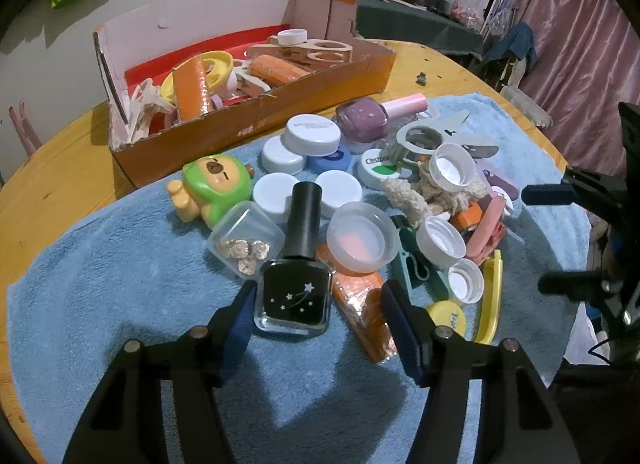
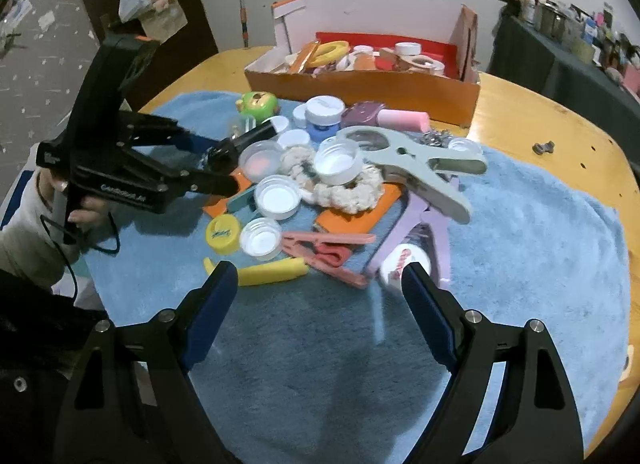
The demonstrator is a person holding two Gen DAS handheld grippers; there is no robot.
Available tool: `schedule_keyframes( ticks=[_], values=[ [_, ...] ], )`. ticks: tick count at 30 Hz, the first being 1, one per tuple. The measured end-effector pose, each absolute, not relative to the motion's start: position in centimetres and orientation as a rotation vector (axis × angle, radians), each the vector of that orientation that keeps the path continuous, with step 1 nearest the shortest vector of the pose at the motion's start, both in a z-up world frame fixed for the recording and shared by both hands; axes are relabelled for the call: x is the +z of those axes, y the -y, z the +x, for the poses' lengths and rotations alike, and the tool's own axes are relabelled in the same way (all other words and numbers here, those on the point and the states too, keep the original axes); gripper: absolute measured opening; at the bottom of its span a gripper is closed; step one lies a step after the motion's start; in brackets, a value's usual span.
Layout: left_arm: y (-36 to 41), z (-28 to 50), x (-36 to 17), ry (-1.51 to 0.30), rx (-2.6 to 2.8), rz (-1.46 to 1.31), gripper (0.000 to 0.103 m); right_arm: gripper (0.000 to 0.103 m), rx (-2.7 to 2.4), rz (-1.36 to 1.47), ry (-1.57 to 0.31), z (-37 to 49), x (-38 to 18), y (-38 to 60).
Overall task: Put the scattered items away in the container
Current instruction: 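Withdraw both open tools from the box back over the towel, then move left tool to the black nail polish bottle while right approaches the yellow plastic strip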
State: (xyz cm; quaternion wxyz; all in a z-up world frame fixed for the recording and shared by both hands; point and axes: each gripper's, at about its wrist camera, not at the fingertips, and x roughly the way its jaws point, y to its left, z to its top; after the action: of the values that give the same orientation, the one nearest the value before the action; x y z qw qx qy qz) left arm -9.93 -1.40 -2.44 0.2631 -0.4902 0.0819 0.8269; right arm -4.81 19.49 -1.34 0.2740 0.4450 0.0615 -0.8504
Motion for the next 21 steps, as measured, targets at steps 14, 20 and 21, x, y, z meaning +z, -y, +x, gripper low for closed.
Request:
schedule_keyframes(
  ticks=[14, 20, 21],
  values=[
    [1.9, -10.0, -2.5, -0.189, 2.24, -1.333, 0.059, 0.084, -2.271, 1.242, -0.138, -6.8, -2.6, -20.6],
    [1.9, -10.0, -2.5, -0.19, 2.24, -1.332, 0.059, 0.082, -2.289, 1.241, -0.142, -6.6, -2.2, -20.8],
    [1.9, -10.1, -2.5, -0.187, 2.24, -1.334, 0.059, 0.082, -2.277, 1.22, -0.139, -6.1, -1.8, -20.5]
  ],
)
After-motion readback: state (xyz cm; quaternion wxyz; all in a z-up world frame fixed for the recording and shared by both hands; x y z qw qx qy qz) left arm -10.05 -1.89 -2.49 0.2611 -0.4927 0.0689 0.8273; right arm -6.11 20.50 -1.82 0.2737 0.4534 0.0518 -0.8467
